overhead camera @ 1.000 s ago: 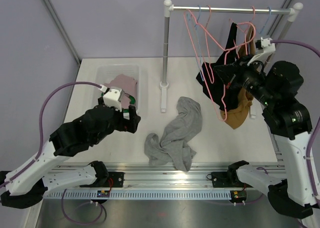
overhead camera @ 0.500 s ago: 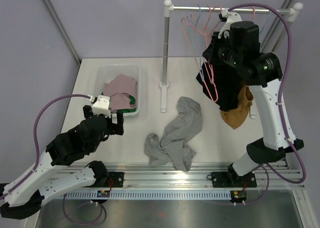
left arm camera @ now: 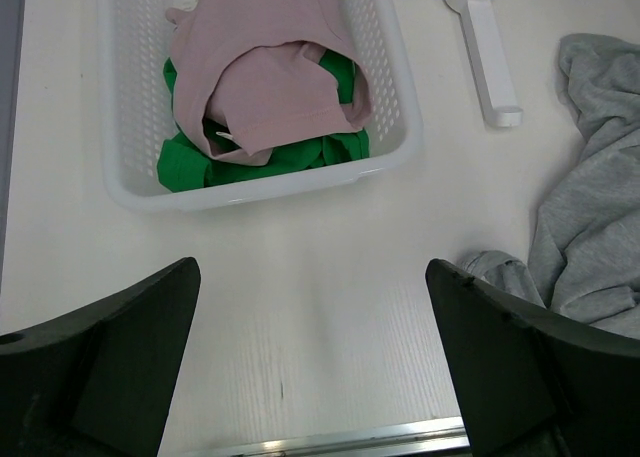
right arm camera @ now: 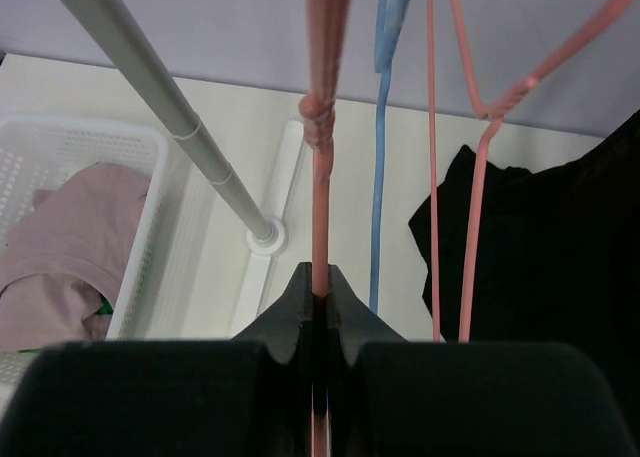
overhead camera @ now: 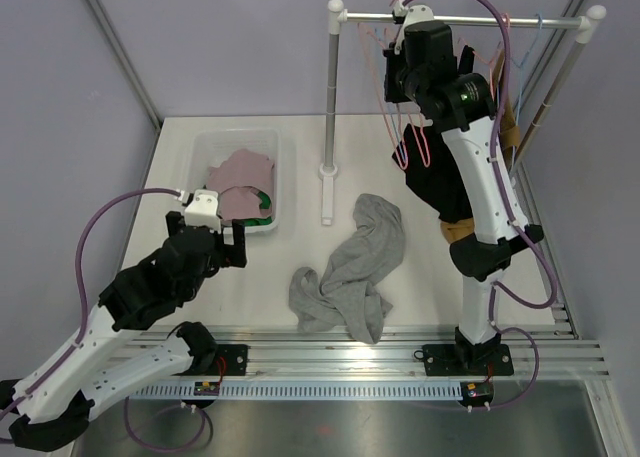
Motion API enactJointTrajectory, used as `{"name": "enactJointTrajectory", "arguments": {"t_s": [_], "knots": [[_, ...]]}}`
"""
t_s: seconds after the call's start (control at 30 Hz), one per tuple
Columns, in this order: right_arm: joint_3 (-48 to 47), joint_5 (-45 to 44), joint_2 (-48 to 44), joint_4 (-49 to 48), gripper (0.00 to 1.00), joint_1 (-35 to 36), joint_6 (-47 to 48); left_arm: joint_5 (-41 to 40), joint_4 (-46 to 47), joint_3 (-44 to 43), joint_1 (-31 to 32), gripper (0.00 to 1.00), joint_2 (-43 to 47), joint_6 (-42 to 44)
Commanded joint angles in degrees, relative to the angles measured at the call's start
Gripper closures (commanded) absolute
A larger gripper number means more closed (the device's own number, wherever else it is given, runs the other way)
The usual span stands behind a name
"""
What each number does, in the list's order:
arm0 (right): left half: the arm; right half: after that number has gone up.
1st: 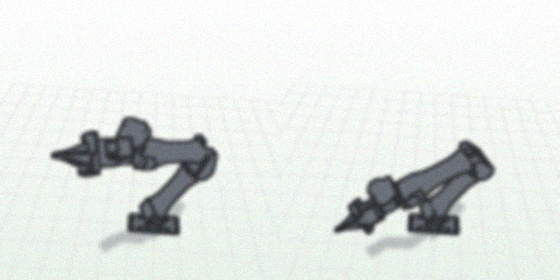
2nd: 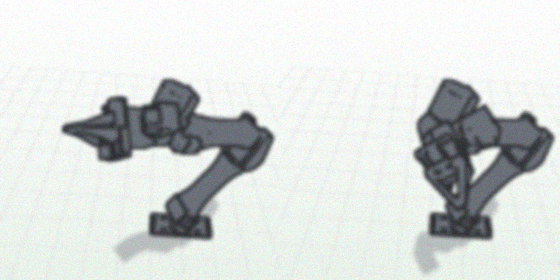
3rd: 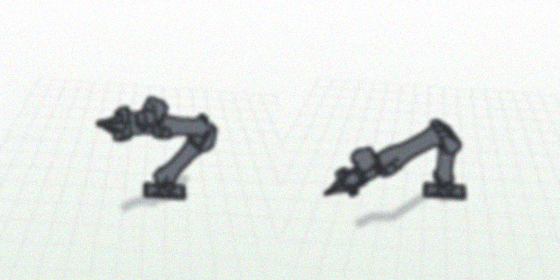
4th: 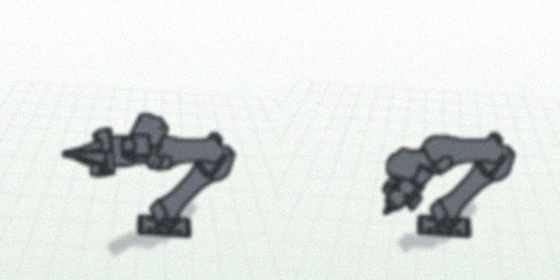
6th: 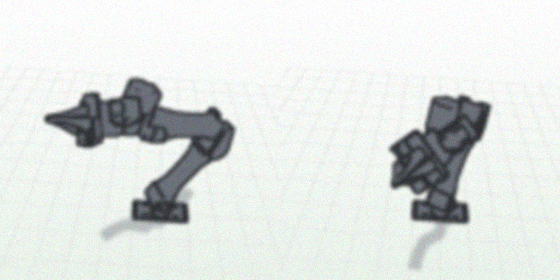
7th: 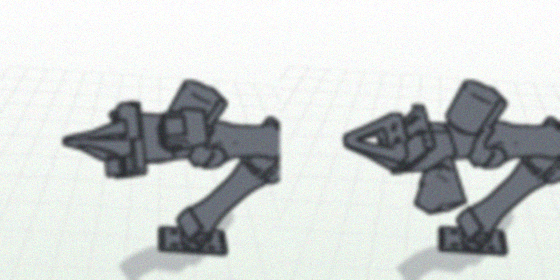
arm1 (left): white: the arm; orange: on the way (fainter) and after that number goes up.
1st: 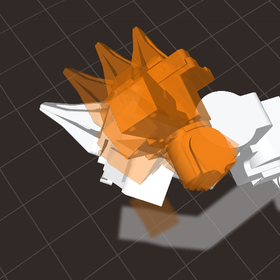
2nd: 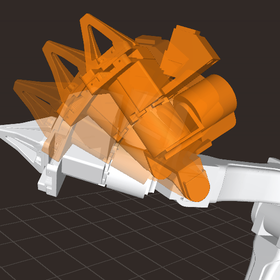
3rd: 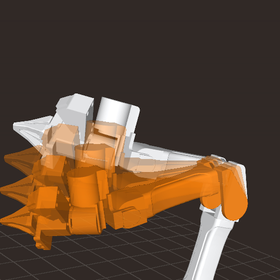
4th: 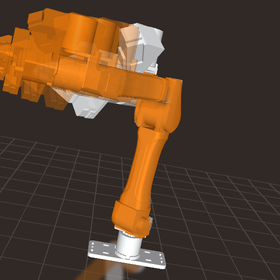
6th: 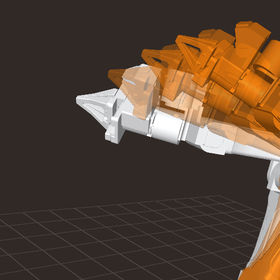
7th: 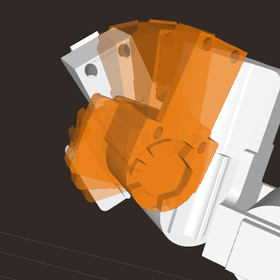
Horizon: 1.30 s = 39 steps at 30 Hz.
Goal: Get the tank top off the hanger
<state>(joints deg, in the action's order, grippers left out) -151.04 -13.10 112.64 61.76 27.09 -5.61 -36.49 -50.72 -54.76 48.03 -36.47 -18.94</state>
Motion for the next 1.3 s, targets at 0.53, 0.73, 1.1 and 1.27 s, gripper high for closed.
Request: {"name": "enactJointTrajectory", "arguments": {"t_s": [0.53, 0.73, 1.1, 1.27], "knots": [[-3.13, -4.65, 7.25, -11.74, 1.0, 0.77, 2.36, 5.99, 4.4, 0.45, -1.71, 0.01, 0.26, 1.54], [-1.27, -3.95, 4.0, -11.13, 0.73, 1.47, 1.83, 7.83, 4.49, 0.1, -1.89, 0.01, -0.18, 1.98], [3.64, 3.17, -10.41, -7.18, 0.19, 2.0, -0.98, 17.23, 5.45, -5.09, -0.84, 0.01, -7.73, -4.24], [22.86, 2.92, -28.11, -8.83, 0.0, 1.91, -2.56, 15.57, 9.67, -4.74, 7.15, 0.01, -18.6, -9.62]]}}
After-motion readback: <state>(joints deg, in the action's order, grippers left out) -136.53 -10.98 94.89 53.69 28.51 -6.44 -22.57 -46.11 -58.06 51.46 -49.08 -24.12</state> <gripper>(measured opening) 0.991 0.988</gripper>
